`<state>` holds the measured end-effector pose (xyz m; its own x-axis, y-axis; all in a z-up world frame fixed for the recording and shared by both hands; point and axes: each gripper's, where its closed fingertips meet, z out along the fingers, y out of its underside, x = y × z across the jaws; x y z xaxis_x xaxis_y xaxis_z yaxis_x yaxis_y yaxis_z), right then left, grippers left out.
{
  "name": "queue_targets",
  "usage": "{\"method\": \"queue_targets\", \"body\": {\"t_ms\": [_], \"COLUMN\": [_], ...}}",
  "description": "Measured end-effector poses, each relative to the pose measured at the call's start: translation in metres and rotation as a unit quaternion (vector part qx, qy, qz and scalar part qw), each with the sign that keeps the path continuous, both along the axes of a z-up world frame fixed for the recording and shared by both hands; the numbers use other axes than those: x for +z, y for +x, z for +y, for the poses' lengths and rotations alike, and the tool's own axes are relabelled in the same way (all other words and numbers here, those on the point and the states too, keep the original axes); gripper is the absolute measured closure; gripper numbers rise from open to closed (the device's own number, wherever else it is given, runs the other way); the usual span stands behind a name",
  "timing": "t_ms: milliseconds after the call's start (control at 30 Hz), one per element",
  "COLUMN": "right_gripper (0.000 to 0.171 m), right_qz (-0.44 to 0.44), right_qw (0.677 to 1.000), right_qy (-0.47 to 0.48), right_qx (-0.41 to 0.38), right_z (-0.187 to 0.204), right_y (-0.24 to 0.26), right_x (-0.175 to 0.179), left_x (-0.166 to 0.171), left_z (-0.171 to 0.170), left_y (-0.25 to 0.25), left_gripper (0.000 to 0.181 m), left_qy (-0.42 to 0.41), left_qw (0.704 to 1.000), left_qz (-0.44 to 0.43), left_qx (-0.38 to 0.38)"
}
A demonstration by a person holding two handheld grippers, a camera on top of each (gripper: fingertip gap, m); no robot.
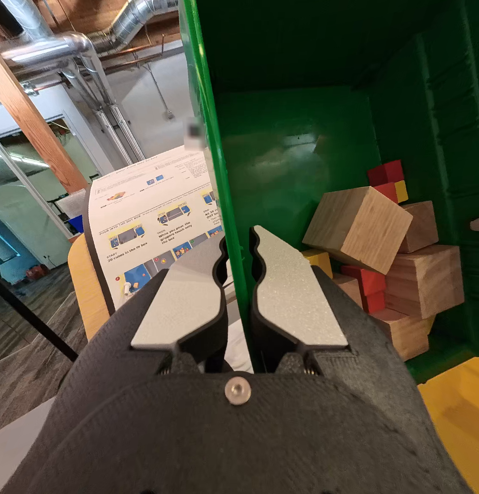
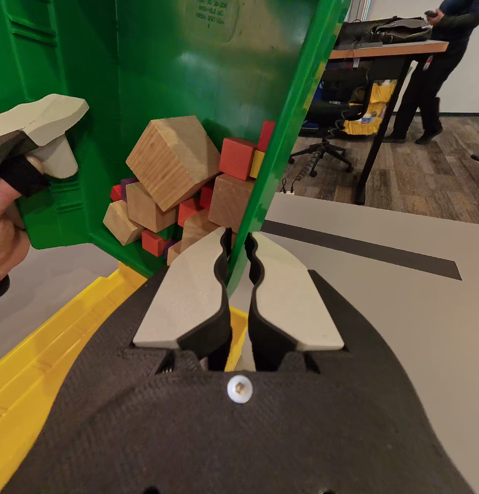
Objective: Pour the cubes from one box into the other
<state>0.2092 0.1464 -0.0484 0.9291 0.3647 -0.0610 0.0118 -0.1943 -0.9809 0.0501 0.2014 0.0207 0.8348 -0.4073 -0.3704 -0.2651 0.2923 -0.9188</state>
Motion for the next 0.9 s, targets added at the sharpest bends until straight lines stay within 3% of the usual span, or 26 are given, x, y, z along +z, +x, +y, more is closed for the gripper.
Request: {"method": "queue_targets", "body": {"t_ms": [533,767,900], "right_gripper": [0.163,0.153,0.163], "right_qz": [0.025,-0.036,-0.035], "right_qw": [0.999,0.992,0.989], "right_qy": [0.001,-0.116,-0.141], "right_qx": [0.026,0.018,-0.001], "right_z": [-0.008,-0.008,-0.003], "right_y": [-0.005,-0.015,-0.013], "right_x": [-0.002,-0.042,-0.051], "left_x": [0.001,0.004,0.012], "left_z": [-0.002,0.003,-0.001], "left_y": [-0.008,-0.01,-0.009], "left_gripper": [0.173,0.176,0.176], "left_qy": [0.012,-0.001,0.016], "left_qw": [1.0,0.999,0.999], "left_qz": [-0.027,-0.033,-0.037], "left_qx": [0.011,0.035,0.031]}}
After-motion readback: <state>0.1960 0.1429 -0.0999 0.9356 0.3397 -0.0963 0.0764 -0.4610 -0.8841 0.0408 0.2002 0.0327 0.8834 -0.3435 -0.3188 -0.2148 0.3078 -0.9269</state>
